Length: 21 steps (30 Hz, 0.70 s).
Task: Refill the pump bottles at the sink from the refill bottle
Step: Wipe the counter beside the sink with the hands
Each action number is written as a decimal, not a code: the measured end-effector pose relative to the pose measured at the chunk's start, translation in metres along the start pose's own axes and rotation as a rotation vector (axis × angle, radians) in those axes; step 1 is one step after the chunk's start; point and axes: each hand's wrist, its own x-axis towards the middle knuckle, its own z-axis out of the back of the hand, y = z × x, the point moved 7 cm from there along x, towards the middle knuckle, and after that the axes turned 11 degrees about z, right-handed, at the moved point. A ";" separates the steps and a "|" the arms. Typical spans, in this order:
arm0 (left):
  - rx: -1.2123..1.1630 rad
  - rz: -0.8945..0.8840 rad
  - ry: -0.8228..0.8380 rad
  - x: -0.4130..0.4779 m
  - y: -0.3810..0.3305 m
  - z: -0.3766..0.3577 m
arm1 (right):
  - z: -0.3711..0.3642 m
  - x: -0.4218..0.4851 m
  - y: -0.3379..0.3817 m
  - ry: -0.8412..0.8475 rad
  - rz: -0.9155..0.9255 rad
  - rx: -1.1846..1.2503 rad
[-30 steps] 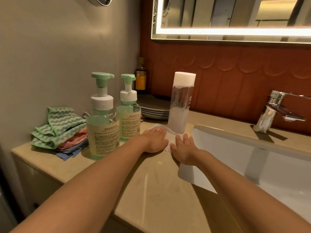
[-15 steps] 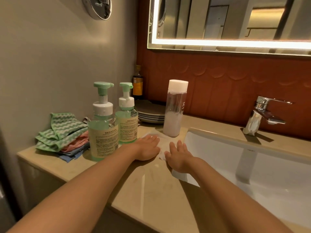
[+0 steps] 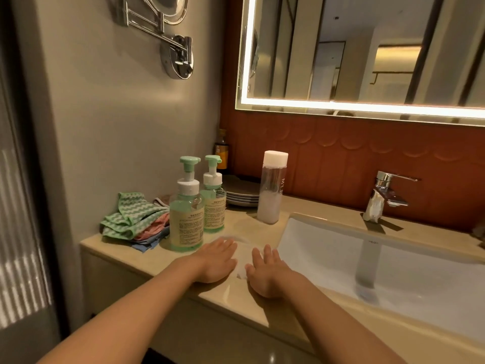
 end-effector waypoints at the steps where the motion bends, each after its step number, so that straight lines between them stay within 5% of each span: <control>1: 0.008 0.003 -0.001 -0.007 0.003 0.000 | -0.001 -0.005 0.006 -0.003 0.002 -0.015; 12: 0.061 0.011 0.055 -0.036 0.000 -0.008 | -0.009 -0.044 0.017 -0.001 0.059 -0.097; 21: 0.056 -0.170 -0.002 -0.044 -0.125 -0.014 | -0.010 -0.119 -0.078 -0.033 -0.043 -0.058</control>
